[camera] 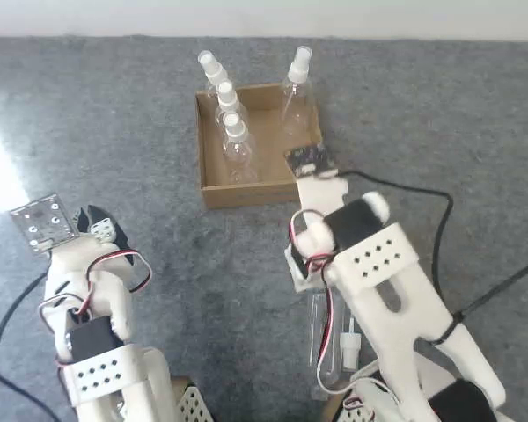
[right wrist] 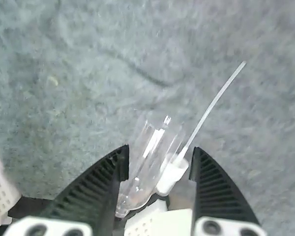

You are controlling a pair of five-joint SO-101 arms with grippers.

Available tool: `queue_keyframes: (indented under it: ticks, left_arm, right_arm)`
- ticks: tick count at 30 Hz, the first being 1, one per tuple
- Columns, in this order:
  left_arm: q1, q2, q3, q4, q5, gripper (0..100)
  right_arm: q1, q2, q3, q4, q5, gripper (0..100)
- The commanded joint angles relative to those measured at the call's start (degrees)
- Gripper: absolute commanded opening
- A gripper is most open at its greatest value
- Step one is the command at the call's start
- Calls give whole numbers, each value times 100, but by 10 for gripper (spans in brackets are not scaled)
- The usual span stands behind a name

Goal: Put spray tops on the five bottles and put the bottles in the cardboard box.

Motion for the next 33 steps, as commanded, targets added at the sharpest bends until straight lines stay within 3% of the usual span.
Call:
queue_keyframes:
  ticks: [1, 20, 27, 33]
  left_arm:
    - [18, -70, -66, -149, -44, 38]
    - [0, -70, -66, -158, -44, 38]
    - [18, -70, -66, -158, -44, 38]
    - [0, -70, -66, -149, -44, 38]
  right_arm:
    - [-171, -277, 413, -268, -352, 165]
    - [-145, -268, 2857, -2440, -457, 162]
    - [-127, -268, 2936, -2466, -730, 69]
    - [-31, -268, 2760, -2457, -738, 68]
